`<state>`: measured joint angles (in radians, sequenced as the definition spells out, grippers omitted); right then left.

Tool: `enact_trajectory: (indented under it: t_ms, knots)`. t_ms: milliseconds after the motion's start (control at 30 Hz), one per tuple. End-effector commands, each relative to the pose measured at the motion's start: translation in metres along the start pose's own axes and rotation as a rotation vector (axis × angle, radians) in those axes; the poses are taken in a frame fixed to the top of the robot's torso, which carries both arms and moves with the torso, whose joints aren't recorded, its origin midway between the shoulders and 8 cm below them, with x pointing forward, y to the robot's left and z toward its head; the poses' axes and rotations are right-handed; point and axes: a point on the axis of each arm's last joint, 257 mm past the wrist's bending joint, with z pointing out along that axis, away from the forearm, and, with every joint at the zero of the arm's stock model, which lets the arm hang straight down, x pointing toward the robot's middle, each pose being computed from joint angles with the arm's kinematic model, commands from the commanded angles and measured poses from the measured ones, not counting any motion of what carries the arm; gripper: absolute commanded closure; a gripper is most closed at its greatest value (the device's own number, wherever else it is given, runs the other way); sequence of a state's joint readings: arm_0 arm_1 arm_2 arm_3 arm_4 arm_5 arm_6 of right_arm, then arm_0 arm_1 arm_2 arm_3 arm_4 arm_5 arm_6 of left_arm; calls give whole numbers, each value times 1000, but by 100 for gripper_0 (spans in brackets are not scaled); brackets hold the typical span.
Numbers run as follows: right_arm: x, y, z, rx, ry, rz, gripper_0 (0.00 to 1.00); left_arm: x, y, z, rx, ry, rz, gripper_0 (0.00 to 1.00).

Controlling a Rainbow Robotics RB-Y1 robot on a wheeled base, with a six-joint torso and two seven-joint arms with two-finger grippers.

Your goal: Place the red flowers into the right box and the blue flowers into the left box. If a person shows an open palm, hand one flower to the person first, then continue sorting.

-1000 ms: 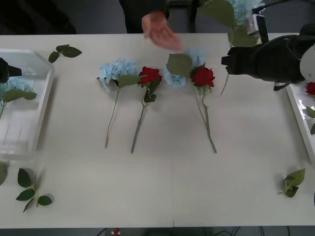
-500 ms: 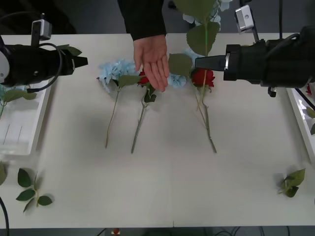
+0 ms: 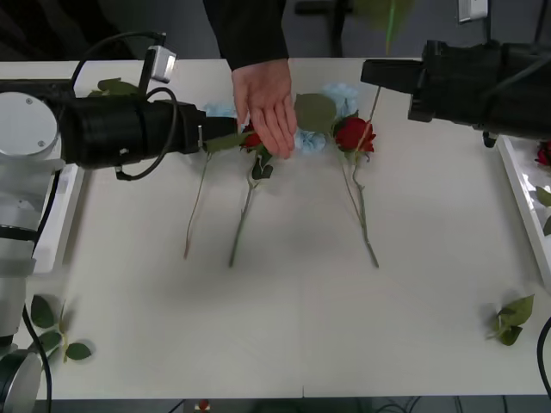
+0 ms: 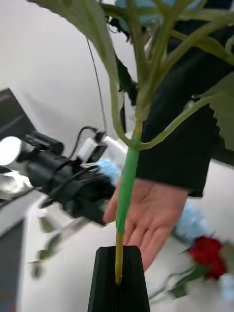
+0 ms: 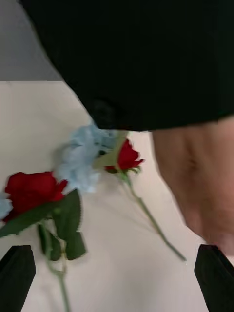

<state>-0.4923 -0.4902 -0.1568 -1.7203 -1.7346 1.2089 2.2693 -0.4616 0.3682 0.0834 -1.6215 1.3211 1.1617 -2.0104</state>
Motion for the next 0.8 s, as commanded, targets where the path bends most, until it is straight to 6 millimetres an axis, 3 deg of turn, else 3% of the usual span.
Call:
enact_trajectory:
  t_ms: [33,233,800]
  knots:
    - [-37,15,21,-9,-78,-227,100,6,-36,-17,87,-10,75,5]
    - [-54,8,37,60,-139,-496,100,18,-34,-24,78,34,96,4]
    - [-49,-1,45,94,-140,-481,100,14,-27,-28,58,24,79,3]
